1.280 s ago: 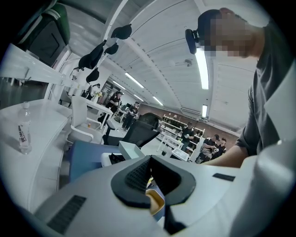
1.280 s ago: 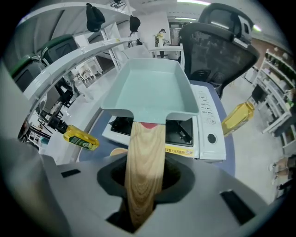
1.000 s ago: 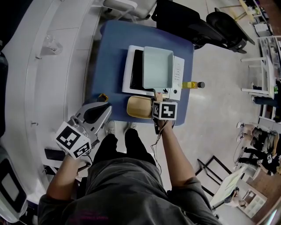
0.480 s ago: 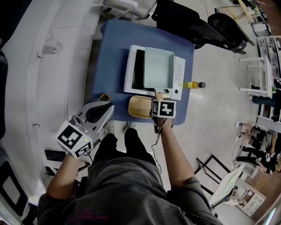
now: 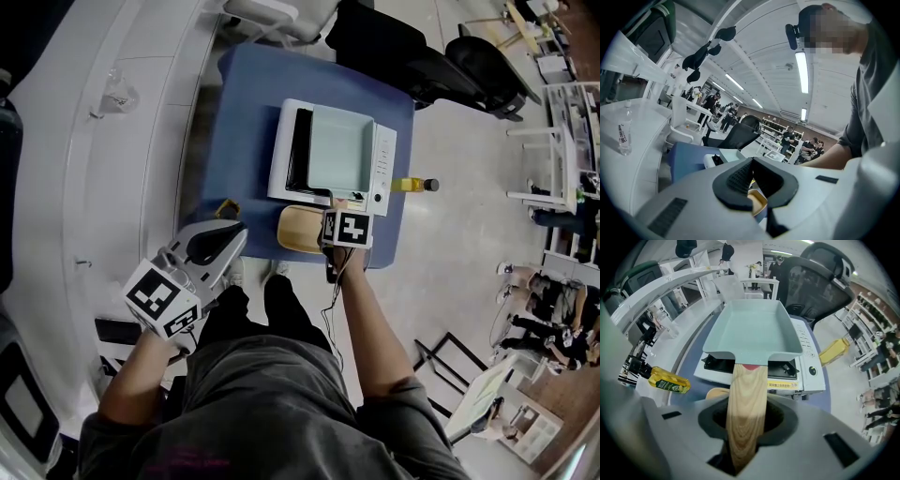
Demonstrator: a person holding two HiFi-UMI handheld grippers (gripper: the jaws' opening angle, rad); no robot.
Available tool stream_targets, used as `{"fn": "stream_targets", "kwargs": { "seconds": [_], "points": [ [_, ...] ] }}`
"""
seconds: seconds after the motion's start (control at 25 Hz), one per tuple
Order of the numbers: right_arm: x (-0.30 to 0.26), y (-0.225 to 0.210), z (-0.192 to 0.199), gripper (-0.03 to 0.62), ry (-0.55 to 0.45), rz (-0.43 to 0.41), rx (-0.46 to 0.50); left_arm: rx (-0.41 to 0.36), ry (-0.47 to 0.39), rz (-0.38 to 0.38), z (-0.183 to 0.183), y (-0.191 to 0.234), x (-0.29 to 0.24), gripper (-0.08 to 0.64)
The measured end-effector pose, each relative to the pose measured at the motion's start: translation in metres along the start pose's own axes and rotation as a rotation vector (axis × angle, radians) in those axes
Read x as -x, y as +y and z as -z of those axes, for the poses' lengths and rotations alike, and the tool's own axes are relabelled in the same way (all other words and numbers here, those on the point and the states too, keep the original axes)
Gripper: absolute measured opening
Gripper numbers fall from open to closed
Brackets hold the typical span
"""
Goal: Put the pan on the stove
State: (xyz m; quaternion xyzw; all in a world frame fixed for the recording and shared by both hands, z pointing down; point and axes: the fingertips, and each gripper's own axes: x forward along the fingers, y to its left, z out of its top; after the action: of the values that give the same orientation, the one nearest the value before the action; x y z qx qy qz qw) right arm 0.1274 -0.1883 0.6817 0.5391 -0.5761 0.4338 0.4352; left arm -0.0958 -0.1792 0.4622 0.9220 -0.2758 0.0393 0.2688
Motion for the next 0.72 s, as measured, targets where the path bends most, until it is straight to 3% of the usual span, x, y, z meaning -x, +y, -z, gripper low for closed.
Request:
{"fn": "stream_targets", "kwargs": {
  "seconds": [0.72],
  "points": [
    [0.001,0.011,-0.006,0.114,-0.039,-0.051,-0.067,-0.021,0.017,-0.003,-0.001,-0.004,0.006,0.002]
  ]
}}
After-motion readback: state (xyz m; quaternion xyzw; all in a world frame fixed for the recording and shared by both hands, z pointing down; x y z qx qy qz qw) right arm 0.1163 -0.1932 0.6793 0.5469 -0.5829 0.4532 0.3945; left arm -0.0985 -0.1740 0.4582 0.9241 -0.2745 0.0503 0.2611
